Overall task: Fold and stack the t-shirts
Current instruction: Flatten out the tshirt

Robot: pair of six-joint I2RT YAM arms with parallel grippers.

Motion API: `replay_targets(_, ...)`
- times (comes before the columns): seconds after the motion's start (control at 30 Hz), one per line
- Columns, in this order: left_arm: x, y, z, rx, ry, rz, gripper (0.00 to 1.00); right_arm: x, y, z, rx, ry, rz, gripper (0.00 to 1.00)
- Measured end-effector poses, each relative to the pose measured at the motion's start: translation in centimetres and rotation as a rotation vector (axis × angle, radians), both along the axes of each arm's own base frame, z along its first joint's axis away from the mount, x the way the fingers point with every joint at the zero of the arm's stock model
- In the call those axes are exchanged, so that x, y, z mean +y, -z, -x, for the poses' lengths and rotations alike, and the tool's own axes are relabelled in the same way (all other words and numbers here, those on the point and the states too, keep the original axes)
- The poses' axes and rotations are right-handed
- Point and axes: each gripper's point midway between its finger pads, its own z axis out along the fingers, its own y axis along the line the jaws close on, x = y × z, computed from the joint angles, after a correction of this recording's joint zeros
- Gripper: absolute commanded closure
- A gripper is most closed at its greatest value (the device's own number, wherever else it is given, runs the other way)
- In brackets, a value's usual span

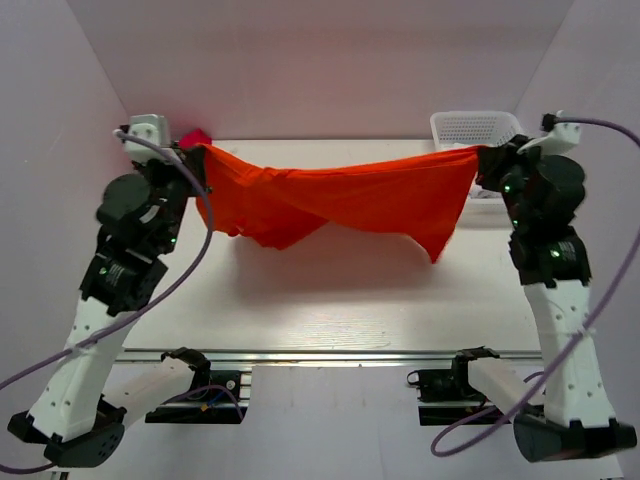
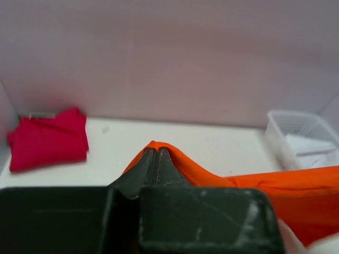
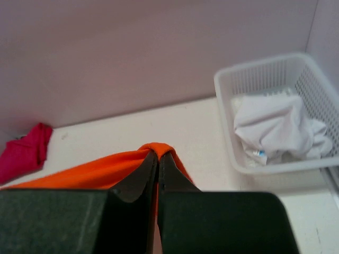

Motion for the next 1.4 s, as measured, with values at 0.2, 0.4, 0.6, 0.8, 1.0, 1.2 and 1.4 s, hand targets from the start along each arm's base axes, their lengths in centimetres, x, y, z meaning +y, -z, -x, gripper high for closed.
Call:
replay_targets(0.2,2.4,-9.9,5.6,-0.253,0.039,-0.003,1.0,0.1,-8.6,7.1,-0.213,-0.06,0.033,1.0)
replay_targets(0.4,4.3,-17.6,12.6,-0.48,0.104,-0.023,1.0,1.3,-13.7,14.1,-0.358,-0.168,0.056,1.0)
replay_targets(0.6,5.5,-22.9,19.4,-0.661,0.184,-0.057,1.0,1.7,-14.5,19.0,-0.424,-0.218,0.064,1.0)
replay_targets(0.8,4.7,-22.7,19.7,-0.668,0.229,-0.102,1.0,1.4,-15.0,21.0,-0.469,-0.215,0.061,1.0)
replay_targets(1.0,2.7,-18.4,14.0,-0.528,0.209,-0.142,1.0,1.1,-11.4,16.5,-0.343,-0.172,0.039,1.0)
replay_targets(1.2,0.1,-8.2,1.6,-0.228,0.083,-0.215,1.0,0.2,-0.3,5.6,0.003,-0.052,0.018,1.0)
replay_targets(1.4,-2.5,7.3,-11.3,0.174,-0.052,-0.352,1.0,0.7,15.0,-2.1,0.367,-0.035,0.04,1.0)
